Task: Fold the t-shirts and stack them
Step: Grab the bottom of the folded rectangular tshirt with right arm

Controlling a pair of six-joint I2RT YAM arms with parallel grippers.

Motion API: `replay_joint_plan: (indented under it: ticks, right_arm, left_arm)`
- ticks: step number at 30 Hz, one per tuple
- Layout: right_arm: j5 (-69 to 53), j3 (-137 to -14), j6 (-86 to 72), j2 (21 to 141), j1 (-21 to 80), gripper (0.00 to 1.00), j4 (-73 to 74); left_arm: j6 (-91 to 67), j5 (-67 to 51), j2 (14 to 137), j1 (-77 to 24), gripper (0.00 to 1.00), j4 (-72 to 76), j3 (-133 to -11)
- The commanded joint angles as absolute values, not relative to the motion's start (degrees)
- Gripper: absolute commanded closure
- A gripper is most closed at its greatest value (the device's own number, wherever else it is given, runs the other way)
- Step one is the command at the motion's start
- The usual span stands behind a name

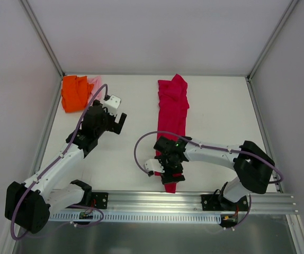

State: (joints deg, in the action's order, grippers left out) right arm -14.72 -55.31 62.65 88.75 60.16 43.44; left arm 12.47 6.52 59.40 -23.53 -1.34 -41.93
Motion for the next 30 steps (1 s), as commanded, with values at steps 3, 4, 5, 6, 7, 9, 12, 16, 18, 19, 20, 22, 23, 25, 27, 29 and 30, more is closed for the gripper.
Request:
replay_joint_plan:
  ticks: [3,4,5,6,7,9,12,16,18,19,20,22,23,25,27,29,30]
  right_arm:
    - [-11.96,-52.56,63.81,91.67,60.38,0.17,35.88]
    - [-11.43,-51.86,63.72,92.19,60.47,0.17,35.16]
    - [-11.43,-51.59,63.46,92.55,60.47,0.17,34.46]
    - [-11.34,-51.33,63.37,92.72,60.38,0.17,33.32]
    - [-11.25,-51.24,63.37,93.07,60.47,0.18,33.05]
    - [-11.25,-50.80,63.19,93.78,60.56,0.18,32.26]
    - [-11.16,-50.71,63.02,94.30,60.56,0.43,31.73]
    - [-8.62,-50.80,62.84,95.01,60.64,0.99,31.02]
    - [-8.00,-50.89,62.75,95.53,60.64,0.99,31.11]
    - [-7.65,-50.89,62.58,95.54,60.64,0.99,31.11]
    - [-7.30,-50.89,62.49,95.45,60.64,0.99,30.85]
    - [-3.81,-50.63,62.14,93.87,60.56,0.99,29.71]
    - [-2.21,-50.63,62.23,92.91,60.64,0.99,28.23]
    - [3.21,-50.36,62.49,89.32,60.47,0.99,26.38]
    - [6.83,-50.89,62.75,85.89,60.47,0.99,24.53]
    - [9.22,-51.06,63.10,84.29,60.12,0.99,22.25]
    - [12.36,-50.89,63.45,83.77,59.86,0.99,20.67]
  left_arm:
    - [12.31,6.77,59.68,-23.03,0.03,0.35,-42.98]
    - [12.39,6.77,59.59,-23.03,0.02,0.35,-43.07]
    - [12.39,6.77,59.59,-22.94,0.03,0.35,-43.07]
    - [12.48,6.68,59.50,-23.03,0.03,0.35,-42.98]
    - [12.48,6.59,59.41,-22.94,0.03,0.35,-42.98]
    - [12.48,6.59,59.24,-23.03,0.03,0.26,-43.07]
    - [12.48,6.59,58.98,-22.94,0.03,0.35,-43.07]
    - [12.57,6.77,58.89,-22.94,0.03,-1.05,-43.15]
    - [12.57,6.59,58.80,-22.94,0.04,-1.06,-43.15]
    - [12.57,6.68,58.89,-22.94,0.04,-1.14,-43.15]
    - [12.66,6.68,58.89,-22.94,0.04,-1.14,-43.15]
    - [12.66,6.50,58.71,-22.94,0.04,-1.14,-43.15]
    - [12.66,6.33,58.80,-22.94,0.04,-1.14,-43.15]
    - [12.57,6.07,58.80,-22.85,0.04,-1.14,-43.15]
    - [12.66,5.71,58.62,-22.85,0.04,-1.32,-43.15]
    - [12.57,5.36,58.62,-22.85,0.05,-1.23,-43.07]
    - [12.66,5.19,58.54,-22.85,0.05,-1.32,-43.07]
